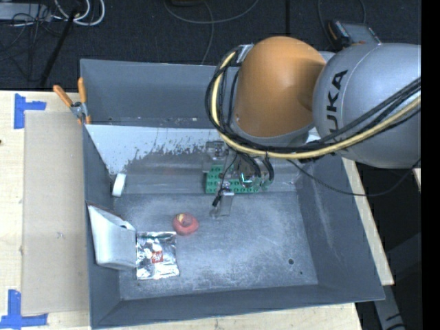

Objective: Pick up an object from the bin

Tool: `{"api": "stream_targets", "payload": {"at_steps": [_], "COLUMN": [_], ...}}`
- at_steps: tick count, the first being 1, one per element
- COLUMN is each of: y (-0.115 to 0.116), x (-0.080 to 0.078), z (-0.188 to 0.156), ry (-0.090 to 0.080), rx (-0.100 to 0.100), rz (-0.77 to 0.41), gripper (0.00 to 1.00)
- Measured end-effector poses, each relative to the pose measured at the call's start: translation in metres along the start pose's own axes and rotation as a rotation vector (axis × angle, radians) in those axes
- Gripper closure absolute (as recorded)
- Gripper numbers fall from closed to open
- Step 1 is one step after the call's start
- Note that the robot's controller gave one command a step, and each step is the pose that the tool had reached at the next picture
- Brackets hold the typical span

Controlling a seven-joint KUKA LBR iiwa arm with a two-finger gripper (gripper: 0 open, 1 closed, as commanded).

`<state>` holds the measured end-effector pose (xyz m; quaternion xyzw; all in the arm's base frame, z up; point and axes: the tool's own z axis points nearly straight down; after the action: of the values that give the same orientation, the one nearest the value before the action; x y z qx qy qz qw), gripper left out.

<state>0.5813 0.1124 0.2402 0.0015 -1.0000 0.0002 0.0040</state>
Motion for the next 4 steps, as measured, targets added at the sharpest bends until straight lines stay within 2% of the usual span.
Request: {"api": "stream_targets", "payload": {"at_steps": [1,2,3,4], "y": [0.0210,0.0207,0.0204,0.0205], "x": [-0.0133,-0.0152,-0.0150,-0.0153], "z": [0.1735,0.1703,0.1705,0.1702], "ry": [-0.002,-0.008,-0.007,-0.008], "rx": [0.001,-0.001,0.000,-0.001], "rz": [-0.460,-0.454,-0.453,-0.451], "gripper": [0.00,1.00,0.00,1.00]}}
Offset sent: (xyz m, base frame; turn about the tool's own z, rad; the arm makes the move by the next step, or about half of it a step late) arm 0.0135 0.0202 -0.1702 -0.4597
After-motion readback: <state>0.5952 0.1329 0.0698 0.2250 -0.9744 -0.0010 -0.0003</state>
